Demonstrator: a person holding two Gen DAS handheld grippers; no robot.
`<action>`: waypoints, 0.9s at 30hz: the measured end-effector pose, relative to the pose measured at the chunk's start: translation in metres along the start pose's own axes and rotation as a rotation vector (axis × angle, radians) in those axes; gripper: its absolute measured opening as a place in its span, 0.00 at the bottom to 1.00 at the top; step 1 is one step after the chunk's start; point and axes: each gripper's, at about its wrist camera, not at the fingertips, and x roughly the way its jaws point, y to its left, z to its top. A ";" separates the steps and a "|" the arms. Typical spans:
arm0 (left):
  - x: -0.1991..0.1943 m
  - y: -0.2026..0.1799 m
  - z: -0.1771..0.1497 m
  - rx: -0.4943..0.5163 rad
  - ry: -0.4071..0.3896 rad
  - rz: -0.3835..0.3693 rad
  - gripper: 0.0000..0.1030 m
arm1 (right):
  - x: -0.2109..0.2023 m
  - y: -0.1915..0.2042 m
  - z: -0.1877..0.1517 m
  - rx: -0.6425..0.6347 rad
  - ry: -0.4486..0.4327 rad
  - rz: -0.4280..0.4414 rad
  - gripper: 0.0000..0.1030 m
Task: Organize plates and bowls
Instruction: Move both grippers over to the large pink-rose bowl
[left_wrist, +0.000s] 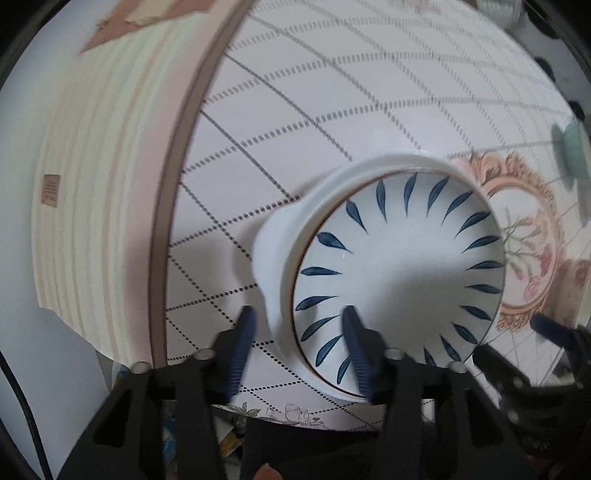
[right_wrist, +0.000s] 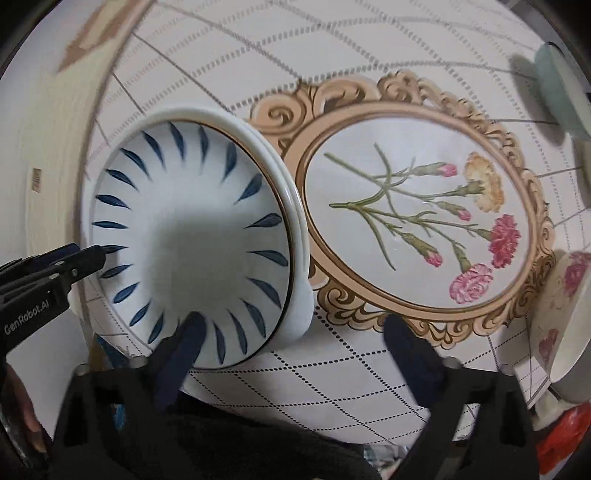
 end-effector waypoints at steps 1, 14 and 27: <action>-0.008 0.001 -0.005 -0.009 -0.033 -0.003 0.71 | -0.008 0.000 -0.005 0.004 -0.025 0.003 1.00; -0.122 0.006 -0.069 0.063 -0.362 -0.018 0.90 | -0.129 0.010 -0.094 0.025 -0.349 -0.136 1.00; -0.216 0.009 -0.148 0.190 -0.568 -0.029 0.90 | -0.224 0.053 -0.189 0.087 -0.574 -0.211 1.00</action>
